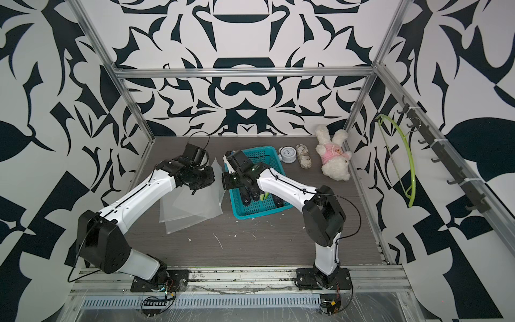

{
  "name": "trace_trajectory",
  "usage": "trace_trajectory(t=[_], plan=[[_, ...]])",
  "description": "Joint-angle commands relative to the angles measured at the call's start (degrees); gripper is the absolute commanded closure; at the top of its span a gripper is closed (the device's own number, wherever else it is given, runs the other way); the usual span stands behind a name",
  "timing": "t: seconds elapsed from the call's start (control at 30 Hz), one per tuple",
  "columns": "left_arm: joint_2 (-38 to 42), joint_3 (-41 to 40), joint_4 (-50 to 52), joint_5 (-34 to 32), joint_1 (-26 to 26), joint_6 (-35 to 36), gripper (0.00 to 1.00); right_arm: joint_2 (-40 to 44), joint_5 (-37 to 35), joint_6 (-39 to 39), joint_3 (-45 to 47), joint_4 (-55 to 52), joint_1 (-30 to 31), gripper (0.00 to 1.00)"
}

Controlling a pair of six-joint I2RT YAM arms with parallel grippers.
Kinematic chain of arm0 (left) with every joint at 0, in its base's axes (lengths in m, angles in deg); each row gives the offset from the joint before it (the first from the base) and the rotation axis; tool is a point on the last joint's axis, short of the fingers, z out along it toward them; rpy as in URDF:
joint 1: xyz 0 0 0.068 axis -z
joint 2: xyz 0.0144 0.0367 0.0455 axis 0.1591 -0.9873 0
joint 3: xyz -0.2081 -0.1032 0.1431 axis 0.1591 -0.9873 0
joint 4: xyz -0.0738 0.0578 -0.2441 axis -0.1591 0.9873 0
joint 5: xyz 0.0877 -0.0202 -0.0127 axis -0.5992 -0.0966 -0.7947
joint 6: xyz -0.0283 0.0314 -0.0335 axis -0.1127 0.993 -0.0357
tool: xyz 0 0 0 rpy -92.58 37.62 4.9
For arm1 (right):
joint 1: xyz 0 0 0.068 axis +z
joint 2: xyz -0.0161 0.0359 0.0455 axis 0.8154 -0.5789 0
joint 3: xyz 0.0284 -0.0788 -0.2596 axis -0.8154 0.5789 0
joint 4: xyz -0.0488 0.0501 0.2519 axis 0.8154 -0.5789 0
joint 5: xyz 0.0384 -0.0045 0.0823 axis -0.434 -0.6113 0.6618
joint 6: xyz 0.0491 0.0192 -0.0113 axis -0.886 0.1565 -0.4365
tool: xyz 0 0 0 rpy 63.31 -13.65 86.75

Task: Place the eggplant in a zip-top bag and seal the zipper
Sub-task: Open the zipper food storage bag.

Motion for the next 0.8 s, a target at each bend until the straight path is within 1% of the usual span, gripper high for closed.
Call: trace_trajectory(t=[0.0,0.13,0.2,0.27,0.33,0.37,0.43,0.53,0.6,0.67,0.77], plan=[[-0.14,-0.14,-0.6,2.72,0.35,1.81,1.0,2.13,0.42,1.02,-0.21,1.16,0.27,0.91],[2.52,-2.71,-3.31,0.69,0.37,2.07,1.0,2.04,2.94,1.26,-0.22,1.81,0.23,0.87],[2.53,-2.5,-2.03,-0.51,0.28,0.35,1.0,2.33,4.41,1.86,0.11,2.56,0.27,0.83],[0.43,0.06,1.36,1.26,-0.07,1.38,1.0,2.65,5.0,2.37,0.32,2.83,0.27,0.79],[-2.64,3.26,5.88,1.03,0.02,2.56,1.0,3.16,6.17,3.05,0.48,3.32,0.25,0.7],[-3.46,3.85,7.08,1.11,0.11,2.69,1.0,3.55,6.75,3.31,0.79,3.61,0.23,0.67],[-3.92,3.98,6.94,1.5,0.13,2.68,1.0,5.06,6.87,4.49,1.68,3.55,0.26,0.59],[-3.83,4.11,6.59,0.81,0.2,2.51,1.0,8.97,3.42,7.18,4.71,3.55,0.18,0.45],[-4.26,4.67,7.38,0.6,0.32,2.41,1.0,11.52,0.5,8.61,7.27,3.8,-0.43,0.39],[-4.94,5.7,8.51,0.19,0.53,2.42,1.0,12.83,-0.31,9.21,9.17,3.93,-2.39,0.37],[-6.04,7.1,9.7,-0.11,1.18,3.18,1.0,13.06,-0.03,10.58,11.01,3.8,-5.96,0.37]])
